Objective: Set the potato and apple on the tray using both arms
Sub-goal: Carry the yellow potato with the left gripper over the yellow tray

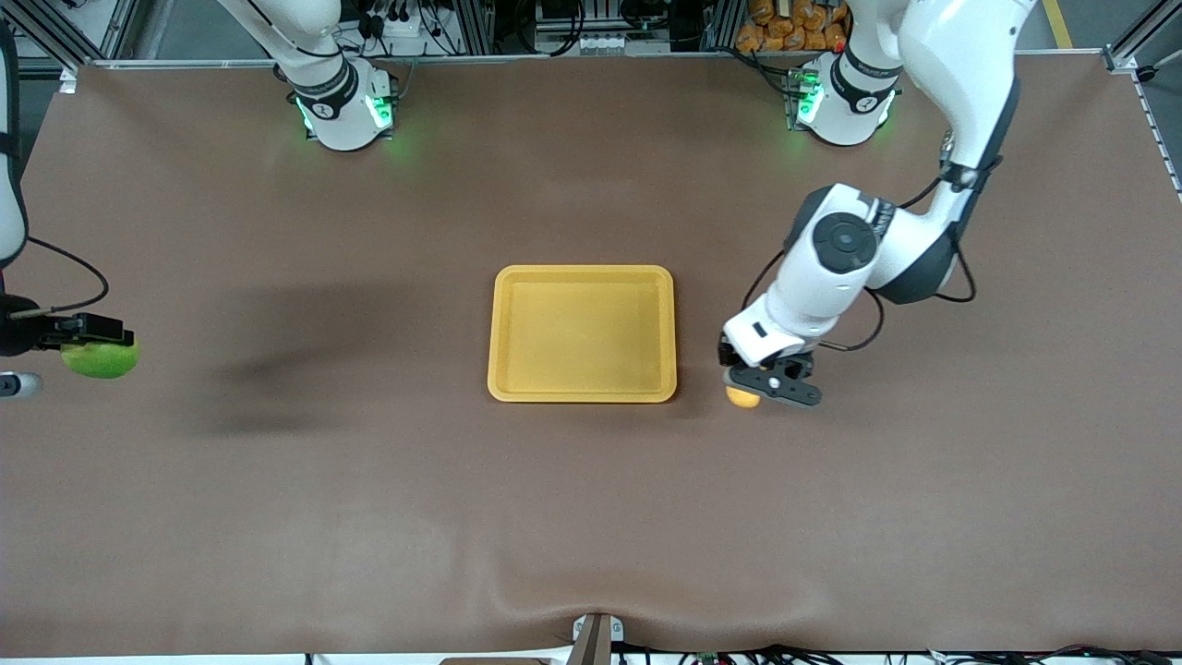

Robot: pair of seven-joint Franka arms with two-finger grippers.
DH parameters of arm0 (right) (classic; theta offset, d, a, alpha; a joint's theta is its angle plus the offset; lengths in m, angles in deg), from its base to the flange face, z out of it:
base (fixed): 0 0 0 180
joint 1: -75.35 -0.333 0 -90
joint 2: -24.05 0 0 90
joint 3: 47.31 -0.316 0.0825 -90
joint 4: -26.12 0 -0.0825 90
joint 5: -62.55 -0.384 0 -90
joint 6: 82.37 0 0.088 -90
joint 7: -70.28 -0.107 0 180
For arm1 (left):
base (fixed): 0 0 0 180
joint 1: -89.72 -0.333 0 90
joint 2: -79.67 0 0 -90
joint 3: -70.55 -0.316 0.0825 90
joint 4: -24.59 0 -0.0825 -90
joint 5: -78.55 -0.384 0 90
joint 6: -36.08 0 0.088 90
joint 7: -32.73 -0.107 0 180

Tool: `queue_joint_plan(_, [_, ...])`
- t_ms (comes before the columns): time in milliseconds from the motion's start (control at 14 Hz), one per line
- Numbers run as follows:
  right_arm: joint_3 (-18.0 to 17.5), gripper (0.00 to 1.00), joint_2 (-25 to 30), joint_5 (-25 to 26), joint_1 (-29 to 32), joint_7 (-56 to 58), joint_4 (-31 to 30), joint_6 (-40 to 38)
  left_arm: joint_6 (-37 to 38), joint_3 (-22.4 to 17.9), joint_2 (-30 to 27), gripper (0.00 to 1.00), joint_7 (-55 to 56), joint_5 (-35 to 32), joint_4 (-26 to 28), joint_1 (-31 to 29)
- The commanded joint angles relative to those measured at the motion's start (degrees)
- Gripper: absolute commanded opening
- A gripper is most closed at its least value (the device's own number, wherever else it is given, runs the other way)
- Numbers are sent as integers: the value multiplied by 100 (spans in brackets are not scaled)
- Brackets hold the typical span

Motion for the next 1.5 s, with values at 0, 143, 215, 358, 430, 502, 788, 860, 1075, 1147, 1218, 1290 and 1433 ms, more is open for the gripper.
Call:
queue_joint_plan(0, [9, 0, 310, -239, -40, 2, -26, -206, 400, -39, 457, 0, 686, -110, -694, 394])
queue_joint_plan(143, [-9, 0, 363, -248, -49, -60, 44, -399, 462, -65, 694, 0, 890, -110, -994, 649])
queue_joint_plan(215, [-9, 0, 372, -248, -75, -121, 106, -487, 463, -65, 800, 0, 925, -110, -1108, 728])
queue_joint_plan(358, [-9, 0, 372, -248, -206, -288, 220, -611, 463, -65, 932, 0, 1170, -110, -1197, 913])
queue_joint_plan(430, [-9, 0, 381, -248, -311, -445, 247, -655, 463, -83, 985, 0, 1407, -110, -1258, 1018])
queue_joint_plan(502, [-9, 0, 390, -248, -408, -638, 247, -699, 463, -83, 1064, 0, 1661, -119, -1311, 1106])
queue_joint_plan(788, [-17, 0, 416, -248, -725, -1219, 256, -760, 550, -100, 1187, 0, 2172, -128, -1294, 1292])
queue_joint_plan(860, [-17, 0, 425, -248, -830, -1342, 256, -761, 594, -100, 1214, 0, 2235, -128, -1294, 1335])
queue_joint_plan(1075, [-17, 0, 425, -248, -1059, -1764, 256, -813, 621, -100, 1372, 0, 2314, -119, -1303, 1388])
queue_joint_plan(1147, [-17, 0, 460, -283, -1129, -1869, 256, -822, 621, -100, 1433, 1, 2514, -119, -1303, 1432])
queue_joint_plan(1218, [-9, 0, 469, -422, -1199, -1975, 256, -822, 621, -100, 1460, 3, 2690, -119, -1303, 1511])
queue_joint_plan(1290, [-9, 0, 487, -493, -1235, -2106, 256, -822, 621, -100, 1486, 4, 2805, -128, -1294, 1537])
queue_joint_plan(1433, [9, 0, 487, -529, -1401, -2187, 256, -813, 647, -100, 1478, 11, 2894, -128, -1224, 1538])
